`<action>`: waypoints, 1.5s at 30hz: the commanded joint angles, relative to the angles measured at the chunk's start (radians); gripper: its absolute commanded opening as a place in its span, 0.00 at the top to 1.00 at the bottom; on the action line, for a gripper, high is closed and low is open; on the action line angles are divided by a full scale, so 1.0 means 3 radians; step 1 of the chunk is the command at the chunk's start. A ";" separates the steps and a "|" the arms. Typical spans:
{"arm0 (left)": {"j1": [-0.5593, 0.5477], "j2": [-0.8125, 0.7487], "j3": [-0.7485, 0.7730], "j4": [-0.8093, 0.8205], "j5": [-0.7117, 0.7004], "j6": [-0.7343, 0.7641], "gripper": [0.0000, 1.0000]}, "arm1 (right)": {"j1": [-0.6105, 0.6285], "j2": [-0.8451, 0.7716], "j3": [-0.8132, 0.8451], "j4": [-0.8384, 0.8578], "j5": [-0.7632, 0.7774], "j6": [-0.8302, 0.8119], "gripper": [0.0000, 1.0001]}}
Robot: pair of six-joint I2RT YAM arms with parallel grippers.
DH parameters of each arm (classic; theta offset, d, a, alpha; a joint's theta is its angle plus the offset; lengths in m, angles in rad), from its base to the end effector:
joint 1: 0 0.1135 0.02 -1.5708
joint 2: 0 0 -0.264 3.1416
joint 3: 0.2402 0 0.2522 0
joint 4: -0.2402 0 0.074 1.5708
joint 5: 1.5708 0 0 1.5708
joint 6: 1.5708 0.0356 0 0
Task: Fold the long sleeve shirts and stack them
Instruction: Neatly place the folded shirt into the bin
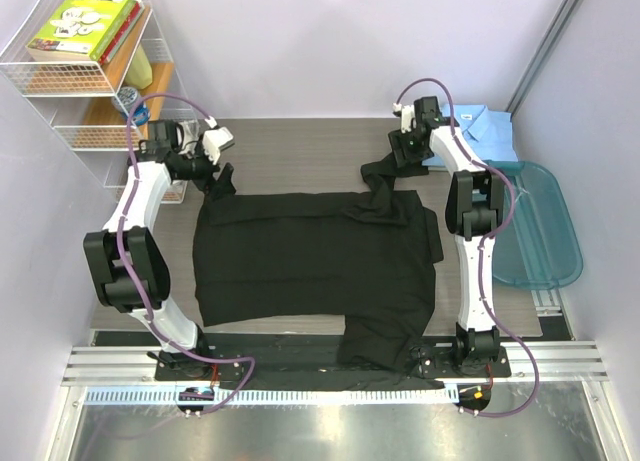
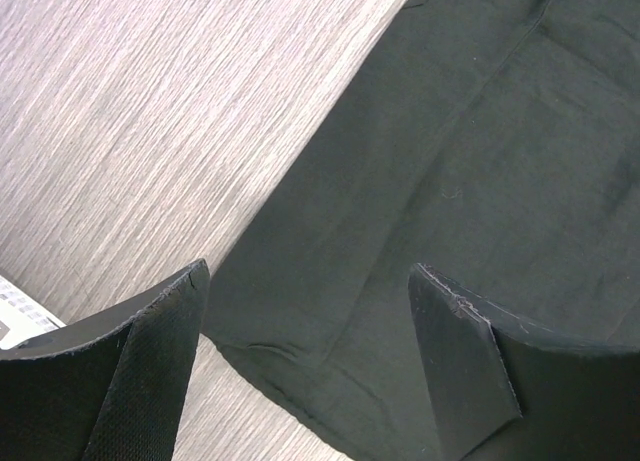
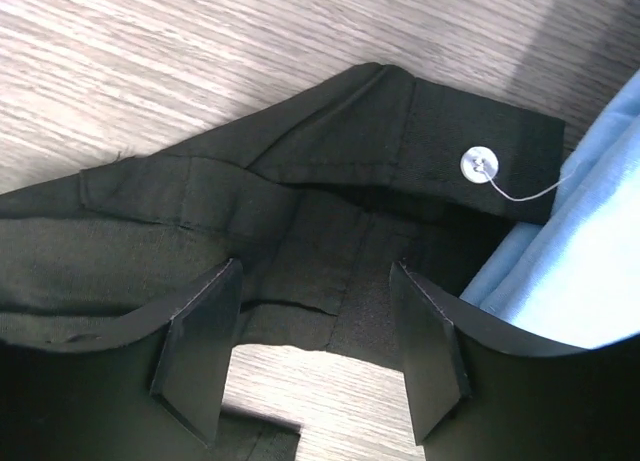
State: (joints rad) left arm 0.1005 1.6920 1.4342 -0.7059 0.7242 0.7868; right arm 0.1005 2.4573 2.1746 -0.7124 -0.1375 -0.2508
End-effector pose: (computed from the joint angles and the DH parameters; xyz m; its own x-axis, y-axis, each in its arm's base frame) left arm 0.3621 0.0128 0.2884 -0.3639 0.4964 -0.7881 0.7911 0.6113 0.0197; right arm 0.5328 0.0586 0.1780 -0.7654 -0.3243 -0.5559 -0.3753 0.9266 -0.0237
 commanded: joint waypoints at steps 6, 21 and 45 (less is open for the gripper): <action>-0.0049 -0.0271 0.0056 0.0231 -0.0113 -0.0030 0.19 | 0.0064 0.0036 -0.0146 0.0038 -0.0017 0.0197 0.70; -0.0110 -0.0537 0.0190 0.0149 0.0020 -0.0408 0.16 | 0.0069 -0.1262 -0.0294 -0.0049 -0.0635 0.0564 0.99; -0.0304 -0.1064 -0.0066 0.0078 0.0485 -0.0905 0.00 | -0.0084 -0.2424 -0.2242 -0.0116 -0.0550 -0.0156 0.45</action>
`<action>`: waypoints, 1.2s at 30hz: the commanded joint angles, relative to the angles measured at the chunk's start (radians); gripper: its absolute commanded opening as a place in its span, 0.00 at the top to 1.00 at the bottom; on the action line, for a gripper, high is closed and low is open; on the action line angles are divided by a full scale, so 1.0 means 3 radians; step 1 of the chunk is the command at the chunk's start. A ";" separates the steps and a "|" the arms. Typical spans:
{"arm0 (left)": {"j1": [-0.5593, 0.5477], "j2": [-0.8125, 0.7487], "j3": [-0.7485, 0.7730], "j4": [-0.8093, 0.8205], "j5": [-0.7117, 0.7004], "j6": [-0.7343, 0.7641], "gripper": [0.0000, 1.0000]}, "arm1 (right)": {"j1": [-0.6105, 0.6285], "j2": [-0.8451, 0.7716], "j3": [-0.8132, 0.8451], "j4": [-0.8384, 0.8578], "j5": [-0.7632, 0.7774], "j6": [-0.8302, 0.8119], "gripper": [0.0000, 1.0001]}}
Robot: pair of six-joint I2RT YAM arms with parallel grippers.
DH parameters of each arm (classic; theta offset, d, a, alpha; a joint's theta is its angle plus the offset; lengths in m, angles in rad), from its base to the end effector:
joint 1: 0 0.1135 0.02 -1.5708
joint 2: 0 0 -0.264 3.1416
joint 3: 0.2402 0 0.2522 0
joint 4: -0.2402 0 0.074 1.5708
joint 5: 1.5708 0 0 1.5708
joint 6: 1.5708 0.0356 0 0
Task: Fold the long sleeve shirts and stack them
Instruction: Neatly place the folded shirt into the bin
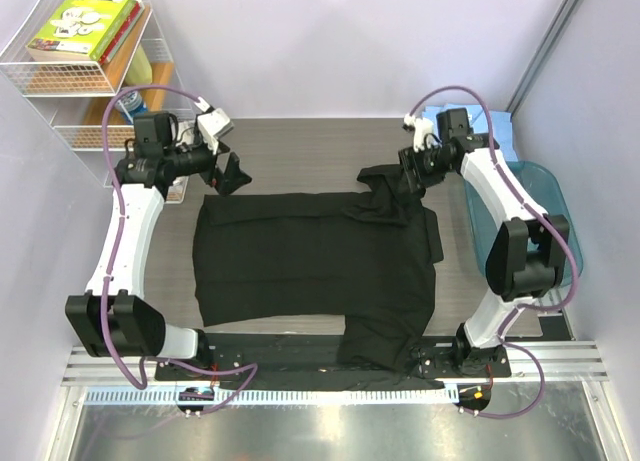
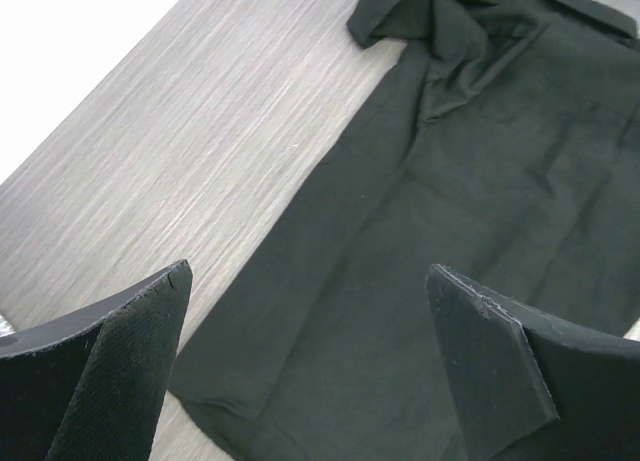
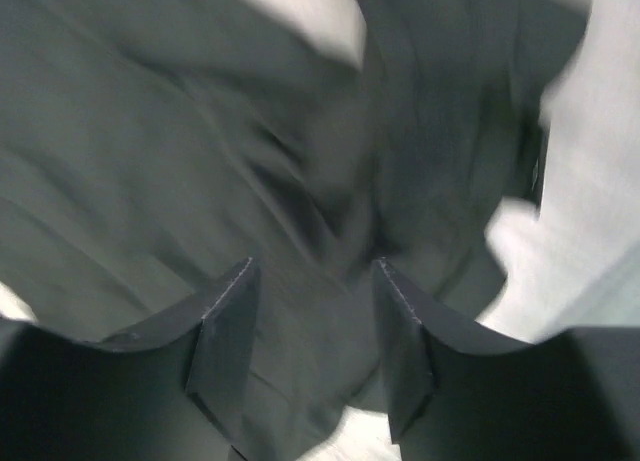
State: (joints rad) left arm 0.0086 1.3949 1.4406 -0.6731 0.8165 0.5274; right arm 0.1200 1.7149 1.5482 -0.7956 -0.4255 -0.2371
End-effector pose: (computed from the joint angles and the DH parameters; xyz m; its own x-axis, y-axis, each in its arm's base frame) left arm 0.2956 -0.0234 0.3868 -0.2133 0.3428 -0.9149 0.8001 0.5986 0.0378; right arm 0.3658 0.0589 0.3060 -0.7112 -0.3012 -0.6352 -0.5250 0.8285 0.1949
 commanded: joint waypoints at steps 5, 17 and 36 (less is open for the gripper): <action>-0.0116 -0.0104 -0.0195 -0.0088 0.0121 0.0047 0.00 | -0.0272 0.0322 -0.0247 0.0407 0.0707 -0.0222 0.45; -0.0121 -0.0242 -0.0507 0.0060 -0.0068 -0.0091 0.00 | -0.0308 0.1262 0.0346 0.0673 0.0749 -0.0033 0.47; -0.0166 -0.0058 0.0366 0.0244 0.0151 -0.0648 0.00 | -0.0318 -0.0388 0.0837 -0.0124 -0.0478 0.0386 0.99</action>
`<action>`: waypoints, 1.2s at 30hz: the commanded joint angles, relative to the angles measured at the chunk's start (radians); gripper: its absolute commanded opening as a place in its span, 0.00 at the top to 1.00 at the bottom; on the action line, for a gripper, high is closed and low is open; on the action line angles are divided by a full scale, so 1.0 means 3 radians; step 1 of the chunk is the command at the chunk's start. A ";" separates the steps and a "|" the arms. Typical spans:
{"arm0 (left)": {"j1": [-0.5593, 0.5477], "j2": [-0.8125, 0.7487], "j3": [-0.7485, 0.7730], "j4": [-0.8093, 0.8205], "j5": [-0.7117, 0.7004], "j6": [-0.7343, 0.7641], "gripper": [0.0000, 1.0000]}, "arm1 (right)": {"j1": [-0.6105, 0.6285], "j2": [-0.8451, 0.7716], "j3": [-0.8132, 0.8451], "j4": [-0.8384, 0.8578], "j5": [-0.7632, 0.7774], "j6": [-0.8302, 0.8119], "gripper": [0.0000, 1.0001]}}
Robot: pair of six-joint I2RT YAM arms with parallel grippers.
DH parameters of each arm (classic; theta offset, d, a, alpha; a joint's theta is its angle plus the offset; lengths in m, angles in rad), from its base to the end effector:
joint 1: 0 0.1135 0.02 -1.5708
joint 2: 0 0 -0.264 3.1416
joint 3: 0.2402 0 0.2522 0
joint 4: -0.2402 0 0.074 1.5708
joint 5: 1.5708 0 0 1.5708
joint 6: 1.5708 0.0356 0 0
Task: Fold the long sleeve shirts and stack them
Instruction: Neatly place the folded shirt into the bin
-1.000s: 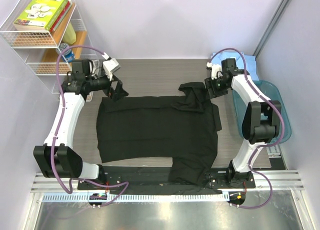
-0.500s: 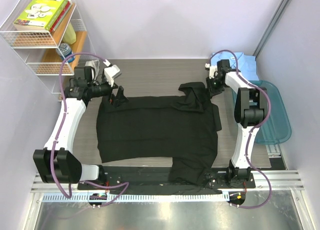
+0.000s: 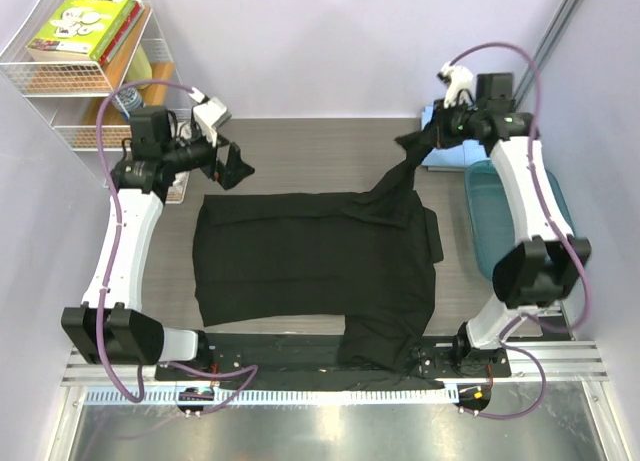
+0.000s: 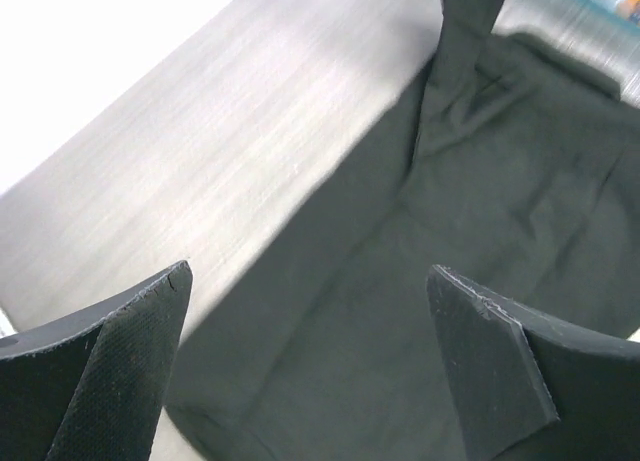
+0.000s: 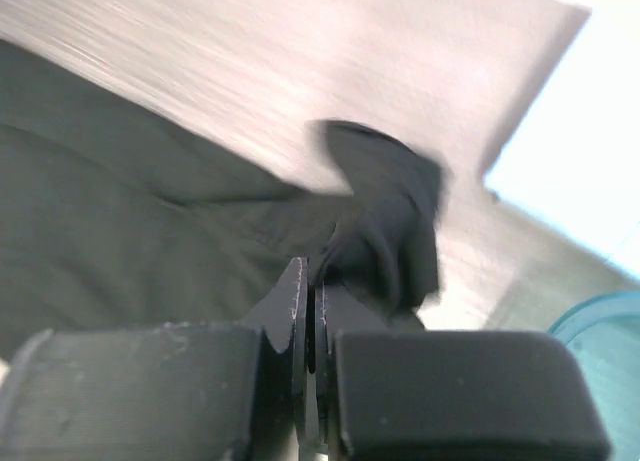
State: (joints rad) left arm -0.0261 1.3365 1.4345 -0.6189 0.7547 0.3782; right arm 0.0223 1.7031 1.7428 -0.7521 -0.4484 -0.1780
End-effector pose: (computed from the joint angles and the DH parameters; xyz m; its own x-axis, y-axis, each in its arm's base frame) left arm 0.2826 -0.0318 0.4042 -0.2360 0.2752 -0.9320 0.7534 0.6575 0.0034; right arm 0.3771 0.0238 0.3755 -0.5815 -0.1726 -0.7950 -0.4583 0.8769 0.1449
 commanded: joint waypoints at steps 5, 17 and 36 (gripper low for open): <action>-0.0582 0.0000 0.0271 0.0462 0.0062 -0.0120 0.00 | 0.0007 -0.0894 -0.0188 -0.0076 -0.0785 0.0704 0.99; -0.2142 -0.0017 -0.0011 0.1101 -0.1008 -0.0854 0.00 | 0.0344 -0.2061 -0.1523 0.1556 -0.0791 0.2311 0.99; -0.2475 0.0285 -0.0221 0.1480 -0.1074 -0.0321 0.56 | 0.1055 -0.2210 -0.1898 0.1934 -0.0775 0.2204 0.99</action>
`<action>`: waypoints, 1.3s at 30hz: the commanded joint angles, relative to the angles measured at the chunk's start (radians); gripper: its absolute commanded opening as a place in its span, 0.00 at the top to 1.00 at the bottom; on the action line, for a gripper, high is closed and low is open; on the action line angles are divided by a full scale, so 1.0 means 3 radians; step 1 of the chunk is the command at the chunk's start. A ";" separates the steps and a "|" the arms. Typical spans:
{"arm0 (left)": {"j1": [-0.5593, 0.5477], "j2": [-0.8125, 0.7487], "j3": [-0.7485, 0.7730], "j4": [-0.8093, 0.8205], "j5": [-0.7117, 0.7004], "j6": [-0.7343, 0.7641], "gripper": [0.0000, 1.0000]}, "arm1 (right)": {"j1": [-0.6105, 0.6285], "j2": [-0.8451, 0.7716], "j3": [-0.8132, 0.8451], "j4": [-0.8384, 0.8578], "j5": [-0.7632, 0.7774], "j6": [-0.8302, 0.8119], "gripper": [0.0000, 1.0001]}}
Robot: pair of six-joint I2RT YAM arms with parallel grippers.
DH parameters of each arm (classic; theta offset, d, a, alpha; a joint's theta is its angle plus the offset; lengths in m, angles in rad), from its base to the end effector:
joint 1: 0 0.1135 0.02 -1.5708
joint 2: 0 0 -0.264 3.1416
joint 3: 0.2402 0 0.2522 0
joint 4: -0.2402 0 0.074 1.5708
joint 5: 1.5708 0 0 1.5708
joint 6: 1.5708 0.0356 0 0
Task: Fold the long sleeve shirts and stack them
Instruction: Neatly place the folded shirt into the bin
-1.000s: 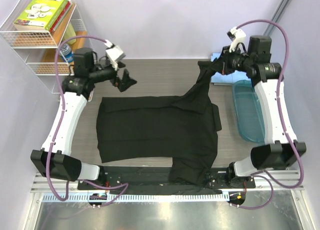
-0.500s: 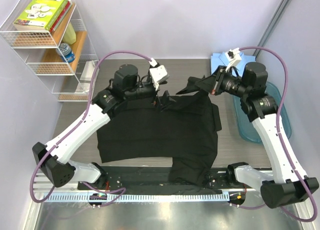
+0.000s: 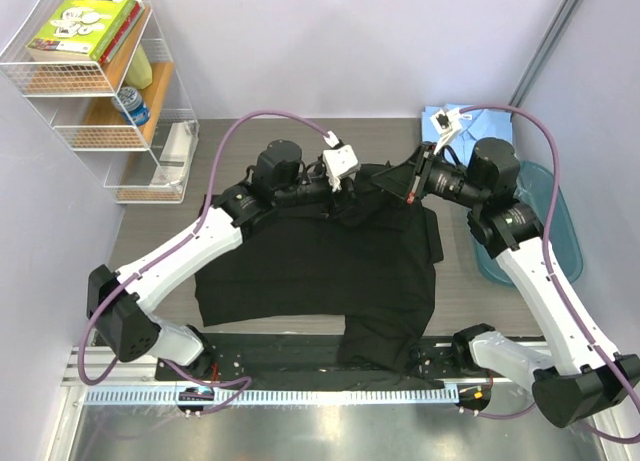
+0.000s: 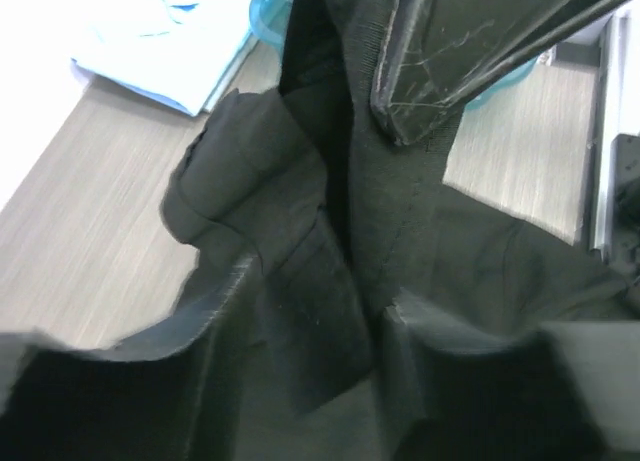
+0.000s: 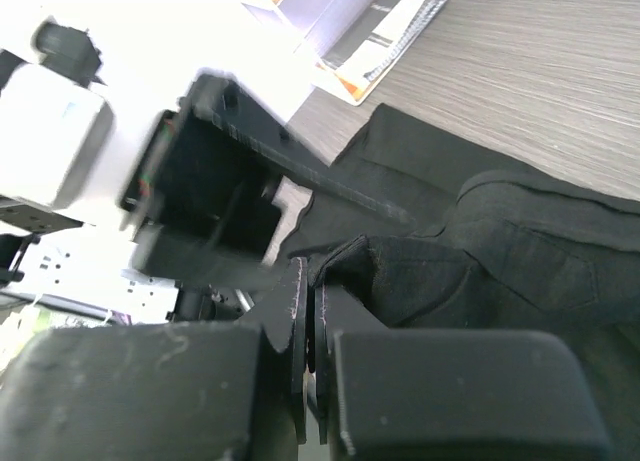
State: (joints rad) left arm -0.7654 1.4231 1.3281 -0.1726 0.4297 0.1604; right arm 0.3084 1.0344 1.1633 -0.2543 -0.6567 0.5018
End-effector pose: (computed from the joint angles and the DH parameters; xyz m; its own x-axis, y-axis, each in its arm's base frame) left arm 0.2300 -0.2416 0.3830 -0.0414 0.2411 -0.9696 0.9382 0.3431 0.0453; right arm 0.2046 0.0880 0.4186 -0.4977 0.2413 -0.8331 -0.6594 0.5187 0.5442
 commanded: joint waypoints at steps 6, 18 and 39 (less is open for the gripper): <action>-0.0010 -0.0345 -0.0075 -0.0120 0.0009 0.1457 1.00 | 0.0189 0.0085 0.0284 -0.0406 -0.0383 -0.0990 0.33; 0.0107 -0.1553 -0.1788 -0.0069 0.1063 0.5434 1.00 | 0.0066 0.0612 0.1138 -0.2245 -0.0388 -0.2940 0.00; 0.0107 -0.1430 -0.2131 0.0233 0.1313 0.6634 1.00 | 0.0910 0.1317 0.0515 -0.1530 -0.0567 -0.2967 0.07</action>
State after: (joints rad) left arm -0.7372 0.9943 0.6807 -0.1452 0.7647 1.9751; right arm 0.5388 1.4284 1.2774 -0.8234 -0.8577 -0.4271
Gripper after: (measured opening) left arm 0.006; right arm 0.960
